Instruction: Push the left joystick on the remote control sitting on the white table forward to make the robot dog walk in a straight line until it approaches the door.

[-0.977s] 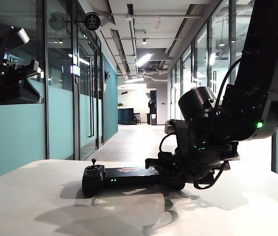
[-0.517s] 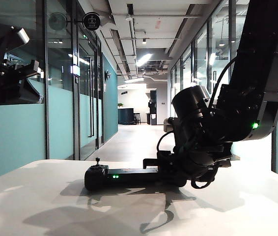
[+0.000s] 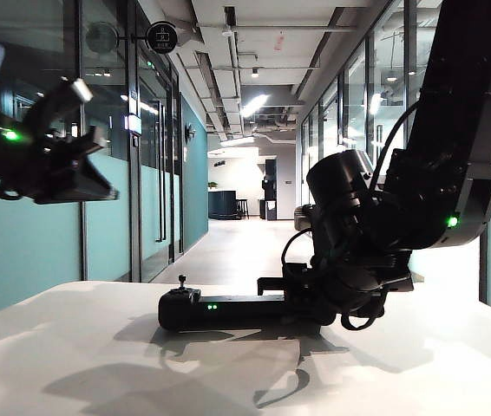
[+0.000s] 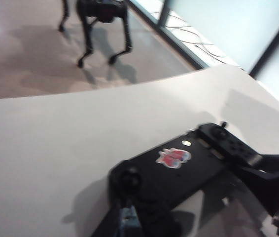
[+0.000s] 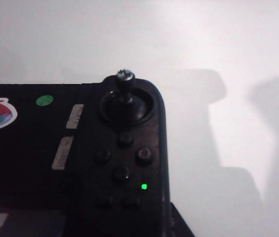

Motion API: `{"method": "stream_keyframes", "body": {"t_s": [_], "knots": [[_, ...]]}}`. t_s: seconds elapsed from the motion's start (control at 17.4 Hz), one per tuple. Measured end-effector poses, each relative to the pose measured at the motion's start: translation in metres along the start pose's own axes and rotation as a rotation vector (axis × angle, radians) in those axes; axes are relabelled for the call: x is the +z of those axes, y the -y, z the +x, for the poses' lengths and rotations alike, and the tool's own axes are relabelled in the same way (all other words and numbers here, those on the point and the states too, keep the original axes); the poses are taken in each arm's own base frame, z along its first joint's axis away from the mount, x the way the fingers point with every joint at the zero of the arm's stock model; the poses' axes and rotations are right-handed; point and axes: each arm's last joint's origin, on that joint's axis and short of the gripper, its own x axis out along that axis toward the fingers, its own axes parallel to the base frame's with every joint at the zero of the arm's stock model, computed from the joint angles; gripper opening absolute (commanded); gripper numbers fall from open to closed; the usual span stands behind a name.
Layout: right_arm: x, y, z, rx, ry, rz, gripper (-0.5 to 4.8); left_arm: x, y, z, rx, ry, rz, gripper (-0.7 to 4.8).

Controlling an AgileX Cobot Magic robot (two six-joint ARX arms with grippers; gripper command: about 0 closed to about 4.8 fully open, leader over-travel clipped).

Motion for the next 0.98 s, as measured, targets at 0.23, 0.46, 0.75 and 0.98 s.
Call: {"method": "stream_keyframes", "body": {"t_s": [0.23, 0.46, 0.75, 0.98], "knots": [[0.001, -0.001, 0.0, 0.043, -0.004, 0.007, 2.85, 0.0, 0.001, 0.001, -0.004, 0.0, 0.002, -0.05], [0.001, -0.001, 0.0, 0.053, -0.006, 0.004, 3.34, 0.0, 0.001, 0.001, -0.005, 0.001, 0.002, -0.05], [0.0, 0.009, 0.004, 0.071, -0.052, -0.009, 3.34, 0.0, 0.001, 0.001, -0.005, 0.001, 0.002, -0.05], [0.005, 0.019, 0.006, 0.105, -0.059, 0.009, 3.33, 0.0, 0.001, 0.001, -0.007, 0.001, 0.002, -0.05]]}}
